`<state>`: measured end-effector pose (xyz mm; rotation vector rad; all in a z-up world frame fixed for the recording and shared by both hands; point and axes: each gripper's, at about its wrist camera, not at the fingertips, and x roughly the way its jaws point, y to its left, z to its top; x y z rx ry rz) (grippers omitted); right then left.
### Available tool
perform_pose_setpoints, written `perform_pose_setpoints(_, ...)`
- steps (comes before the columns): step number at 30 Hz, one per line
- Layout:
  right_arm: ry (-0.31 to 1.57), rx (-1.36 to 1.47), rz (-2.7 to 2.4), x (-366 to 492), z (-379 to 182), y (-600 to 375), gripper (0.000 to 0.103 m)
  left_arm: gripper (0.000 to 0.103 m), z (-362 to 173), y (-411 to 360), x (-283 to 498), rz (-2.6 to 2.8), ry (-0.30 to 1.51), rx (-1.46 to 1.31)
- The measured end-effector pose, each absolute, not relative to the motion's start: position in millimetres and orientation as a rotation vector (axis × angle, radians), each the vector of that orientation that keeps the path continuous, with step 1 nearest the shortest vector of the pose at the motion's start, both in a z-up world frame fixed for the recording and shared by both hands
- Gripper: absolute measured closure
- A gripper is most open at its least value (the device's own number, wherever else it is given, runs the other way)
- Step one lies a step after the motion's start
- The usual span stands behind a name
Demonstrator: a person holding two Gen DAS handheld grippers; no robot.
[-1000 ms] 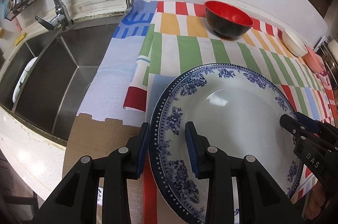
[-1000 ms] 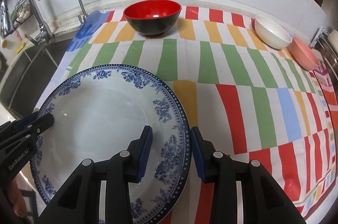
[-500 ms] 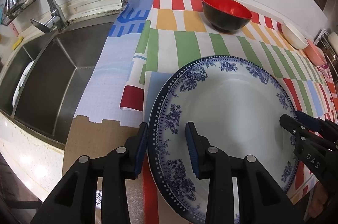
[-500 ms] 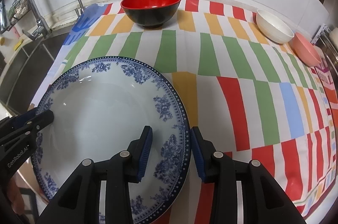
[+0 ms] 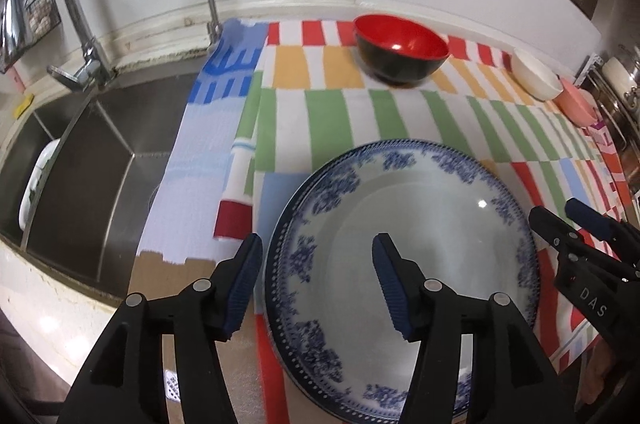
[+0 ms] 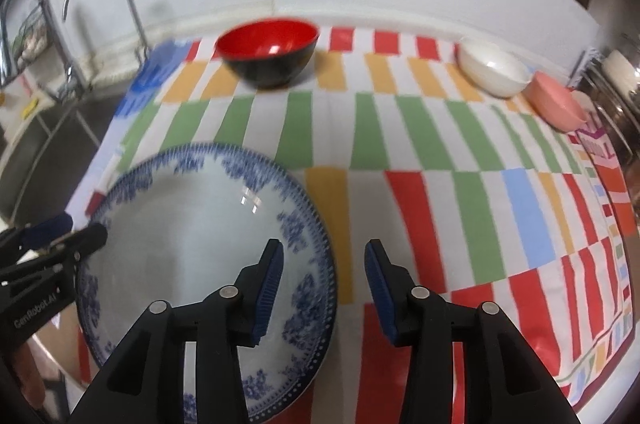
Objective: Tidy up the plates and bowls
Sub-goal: 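Open both grippers and withdraw them from the plate stack, then move both grippers toward the white bowl beside the pink bowl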
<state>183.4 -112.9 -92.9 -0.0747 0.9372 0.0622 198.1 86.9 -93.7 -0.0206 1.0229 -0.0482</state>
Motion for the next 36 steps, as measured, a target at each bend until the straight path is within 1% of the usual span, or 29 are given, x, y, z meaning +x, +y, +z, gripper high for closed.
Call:
perform_pose_setpoints(1, 0.925, -0.080, 0.054, 183.3, -90.6, -113.6, 0.044, 0.046, -90.9, 85.0, 199.2, -0.055, 1.015, -0.016)
perform_pose_setpoints(2, 0.913, -0.085, 0.043, 182.9, -87.8, -115.1, 0.043, 0.045, -88.4, 83.1, 200.4, -0.061, 1.009, -0.012)
perform_pose_setpoints(9, 0.861, -0.075, -0.009, 179.3, -67.5, -136.5, 0.043, 0.041, -68.2, 57.8, 210.0, -0.150, 0.950, 0.028)
perform_pose_setpoints(22, 0.832, -0.023, -0.126, 178.7, -45.6, -194.9, 0.043, 0.039, -38.2, -10.4, 231.6, -0.264, 0.868, 0.091)
perform_pose_setpoints(36, 0.781, 0.022, -0.148, 212.9, -24.7, -272.6, 0.043, 0.038, -15.5, -93.2, 268.2, -0.288, 0.797, 0.109)
